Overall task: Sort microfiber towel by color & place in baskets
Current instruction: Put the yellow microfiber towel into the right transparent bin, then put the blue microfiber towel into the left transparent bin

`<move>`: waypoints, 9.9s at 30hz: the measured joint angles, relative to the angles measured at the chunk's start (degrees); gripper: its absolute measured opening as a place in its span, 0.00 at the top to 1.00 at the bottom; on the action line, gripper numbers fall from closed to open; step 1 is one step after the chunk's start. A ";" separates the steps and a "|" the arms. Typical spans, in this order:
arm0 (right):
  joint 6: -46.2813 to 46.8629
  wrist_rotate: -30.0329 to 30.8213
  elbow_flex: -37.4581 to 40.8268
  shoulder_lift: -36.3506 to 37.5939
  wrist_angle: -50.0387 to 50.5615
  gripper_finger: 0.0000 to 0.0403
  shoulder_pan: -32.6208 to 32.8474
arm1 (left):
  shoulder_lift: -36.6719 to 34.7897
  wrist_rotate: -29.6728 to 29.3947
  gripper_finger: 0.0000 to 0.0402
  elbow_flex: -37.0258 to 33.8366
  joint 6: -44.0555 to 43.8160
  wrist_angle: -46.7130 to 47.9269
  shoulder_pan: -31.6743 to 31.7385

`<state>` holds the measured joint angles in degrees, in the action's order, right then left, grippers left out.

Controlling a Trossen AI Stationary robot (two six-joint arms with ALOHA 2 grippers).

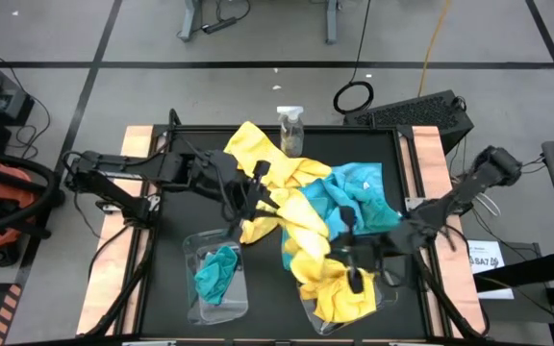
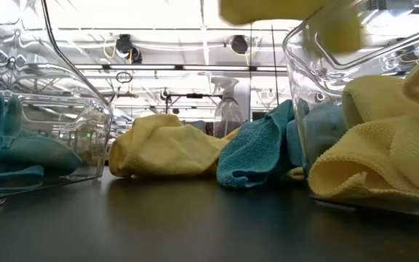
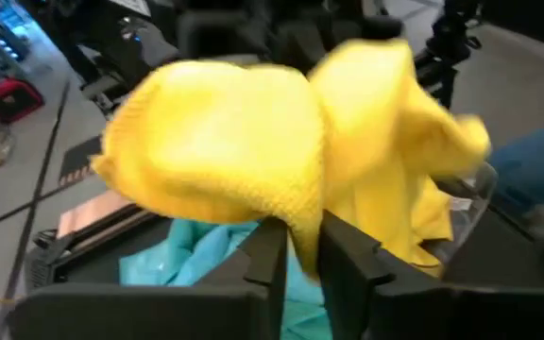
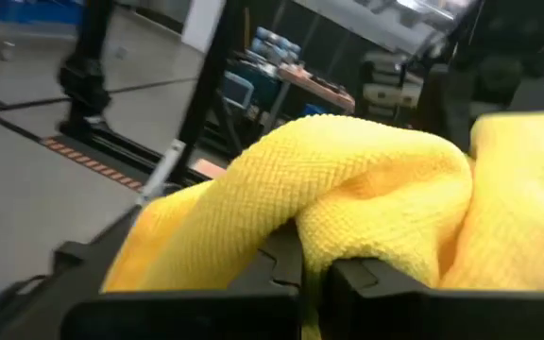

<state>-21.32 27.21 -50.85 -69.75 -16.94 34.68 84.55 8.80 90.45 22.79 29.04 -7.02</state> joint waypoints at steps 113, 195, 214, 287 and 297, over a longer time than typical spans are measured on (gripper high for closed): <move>47.01 -32.14 -3.11 -21.54 48.60 0.97 6.27 | 15.71 -1.49 0.39 -3.08 -1.00 0.75 1.91; 47.71 -9.03 -21.11 -15.81 65.47 0.66 11.45 | -10.01 -19.78 1.00 13.27 3.38 21.42 -10.43; 47.82 -9.03 -21.11 -15.81 65.25 0.66 11.41 | -13.78 -18.15 1.00 13.25 -11.52 34.62 -21.22; 46.26 -6.28 -21.11 -15.81 65.64 0.66 11.02 | -9.62 -25.12 1.00 -3.49 -32.97 41.95 -30.46; 46.64 -6.28 -21.13 -15.81 65.21 0.66 11.02 | -9.64 -22.16 1.00 -17.11 -33.87 34.93 -26.99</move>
<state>25.32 20.93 -71.98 -85.56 48.27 45.69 74.91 -13.37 73.34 -11.08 63.98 -34.00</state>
